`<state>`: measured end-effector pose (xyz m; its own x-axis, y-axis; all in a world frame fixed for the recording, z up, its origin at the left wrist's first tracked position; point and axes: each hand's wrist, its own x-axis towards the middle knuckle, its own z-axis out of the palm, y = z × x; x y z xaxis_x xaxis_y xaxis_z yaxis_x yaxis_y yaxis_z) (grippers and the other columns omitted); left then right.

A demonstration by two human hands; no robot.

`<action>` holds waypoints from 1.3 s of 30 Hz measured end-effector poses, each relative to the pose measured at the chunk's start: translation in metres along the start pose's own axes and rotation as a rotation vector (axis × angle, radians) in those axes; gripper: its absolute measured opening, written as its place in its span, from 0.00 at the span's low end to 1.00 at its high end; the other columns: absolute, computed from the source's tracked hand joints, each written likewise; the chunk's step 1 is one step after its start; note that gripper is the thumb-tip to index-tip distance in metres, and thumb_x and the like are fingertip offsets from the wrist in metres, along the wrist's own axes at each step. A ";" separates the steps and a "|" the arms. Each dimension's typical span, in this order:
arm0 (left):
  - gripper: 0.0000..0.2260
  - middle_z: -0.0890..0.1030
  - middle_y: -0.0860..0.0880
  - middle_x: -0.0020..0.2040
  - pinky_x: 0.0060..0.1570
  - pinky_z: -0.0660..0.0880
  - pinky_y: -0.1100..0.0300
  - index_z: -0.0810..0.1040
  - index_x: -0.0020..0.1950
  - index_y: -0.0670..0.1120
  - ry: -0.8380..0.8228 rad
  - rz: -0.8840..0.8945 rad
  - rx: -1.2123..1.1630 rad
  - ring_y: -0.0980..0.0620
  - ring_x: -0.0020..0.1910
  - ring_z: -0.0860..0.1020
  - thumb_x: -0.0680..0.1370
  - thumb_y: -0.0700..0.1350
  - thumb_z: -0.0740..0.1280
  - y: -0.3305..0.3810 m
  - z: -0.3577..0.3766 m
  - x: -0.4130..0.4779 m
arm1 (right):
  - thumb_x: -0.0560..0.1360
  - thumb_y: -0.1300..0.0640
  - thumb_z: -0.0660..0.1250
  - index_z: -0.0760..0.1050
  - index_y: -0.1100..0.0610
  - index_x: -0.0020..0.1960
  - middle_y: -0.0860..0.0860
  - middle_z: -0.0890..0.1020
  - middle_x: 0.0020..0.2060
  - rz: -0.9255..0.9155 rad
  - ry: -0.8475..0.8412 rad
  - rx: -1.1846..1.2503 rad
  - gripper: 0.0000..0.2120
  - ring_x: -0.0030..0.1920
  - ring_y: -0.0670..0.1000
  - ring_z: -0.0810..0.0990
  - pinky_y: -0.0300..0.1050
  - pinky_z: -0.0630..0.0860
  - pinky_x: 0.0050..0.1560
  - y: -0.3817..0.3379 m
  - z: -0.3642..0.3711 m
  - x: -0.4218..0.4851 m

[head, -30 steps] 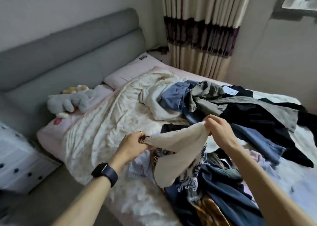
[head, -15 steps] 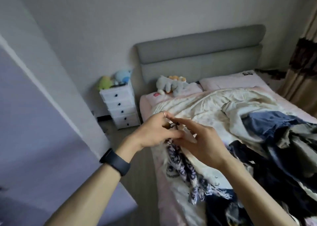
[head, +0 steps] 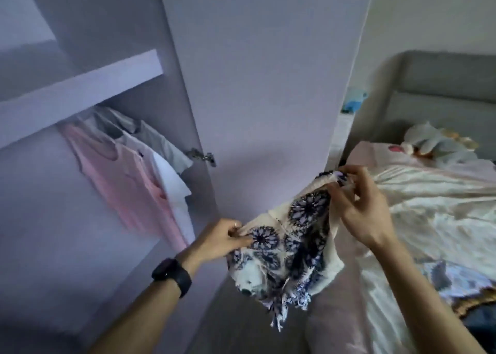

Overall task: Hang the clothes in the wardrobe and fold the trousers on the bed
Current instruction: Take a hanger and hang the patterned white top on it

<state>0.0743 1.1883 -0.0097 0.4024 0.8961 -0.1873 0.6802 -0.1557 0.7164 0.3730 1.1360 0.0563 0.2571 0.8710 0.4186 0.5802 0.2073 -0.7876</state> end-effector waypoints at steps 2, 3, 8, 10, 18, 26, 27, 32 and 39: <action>0.17 0.69 0.56 0.28 0.34 0.61 0.57 0.72 0.35 0.49 0.007 -0.056 0.134 0.58 0.29 0.65 0.73 0.56 0.76 -0.034 -0.037 -0.027 | 0.80 0.55 0.66 0.74 0.43 0.63 0.40 0.77 0.37 -0.057 -0.089 -0.138 0.14 0.37 0.43 0.77 0.42 0.70 0.38 -0.002 0.032 -0.011; 0.15 0.70 0.57 0.27 0.33 0.63 0.57 0.74 0.35 0.53 -0.015 -0.084 0.219 0.59 0.28 0.66 0.72 0.57 0.76 -0.048 -0.054 -0.040 | 0.80 0.58 0.66 0.75 0.44 0.64 0.41 0.76 0.41 -0.074 -0.133 -0.195 0.14 0.39 0.45 0.77 0.44 0.71 0.41 -0.002 0.048 -0.017; 0.12 0.75 0.60 0.32 0.30 0.63 0.64 0.73 0.35 0.56 -0.002 -0.221 0.452 0.62 0.32 0.72 0.73 0.53 0.75 -0.084 -0.123 -0.081 | 0.79 0.60 0.62 0.72 0.52 0.60 0.57 0.73 0.55 -0.080 -0.315 -0.449 0.11 0.42 0.68 0.79 0.56 0.74 0.39 -0.015 0.121 -0.013; 0.09 0.78 0.60 0.37 0.30 0.63 0.67 0.74 0.39 0.57 0.133 -0.233 0.530 0.63 0.34 0.73 0.76 0.49 0.72 -0.092 -0.140 -0.094 | 0.79 0.60 0.63 0.73 0.56 0.59 0.59 0.73 0.53 -0.113 -0.375 -0.516 0.09 0.43 0.69 0.79 0.57 0.74 0.40 -0.019 0.146 -0.008; 0.05 0.80 0.50 0.43 0.37 0.69 0.58 0.78 0.54 0.53 0.711 -0.427 0.491 0.45 0.42 0.80 0.80 0.49 0.65 -0.126 -0.167 -0.146 | 0.76 0.57 0.68 0.77 0.56 0.52 0.53 0.80 0.52 -0.379 -0.579 -0.589 0.07 0.52 0.61 0.78 0.52 0.76 0.46 -0.051 0.238 0.030; 0.03 0.83 0.50 0.35 0.34 0.78 0.59 0.80 0.47 0.50 0.849 -0.620 -0.182 0.50 0.30 0.82 0.77 0.46 0.73 -0.134 -0.157 -0.198 | 0.76 0.52 0.73 0.81 0.42 0.43 0.38 0.83 0.34 -0.387 -0.879 -0.019 0.05 0.37 0.40 0.81 0.33 0.74 0.40 -0.070 0.304 0.064; 0.06 0.84 0.48 0.37 0.38 0.79 0.56 0.81 0.49 0.47 0.852 -0.640 -0.347 0.49 0.33 0.83 0.75 0.46 0.75 -0.130 -0.153 -0.200 | 0.77 0.49 0.72 0.81 0.42 0.43 0.37 0.83 0.35 -0.392 -0.953 -0.013 0.05 0.39 0.36 0.81 0.28 0.72 0.40 -0.068 0.314 0.068; 0.17 0.82 0.50 0.41 0.37 0.76 0.64 0.83 0.55 0.50 0.659 -0.804 -0.661 0.58 0.35 0.79 0.69 0.51 0.80 -0.115 -0.128 -0.225 | 0.76 0.50 0.74 0.80 0.46 0.41 0.41 0.83 0.34 -0.404 -1.090 0.126 0.06 0.37 0.40 0.81 0.25 0.70 0.40 -0.072 0.357 0.073; 0.09 0.83 0.52 0.45 0.43 0.82 0.56 0.83 0.55 0.53 0.764 -1.107 -0.097 0.49 0.45 0.84 0.76 0.52 0.73 -0.121 -0.081 -0.258 | 0.75 0.55 0.75 0.80 0.52 0.44 0.46 0.83 0.38 -0.566 -1.124 0.305 0.04 0.41 0.44 0.81 0.32 0.74 0.44 -0.094 0.383 0.058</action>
<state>-0.1620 1.0097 0.0062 -0.7863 0.5412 -0.2980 0.3641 0.7957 0.4840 0.0374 1.3370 -0.0185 -0.8376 0.4929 0.2356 0.1575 0.6308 -0.7598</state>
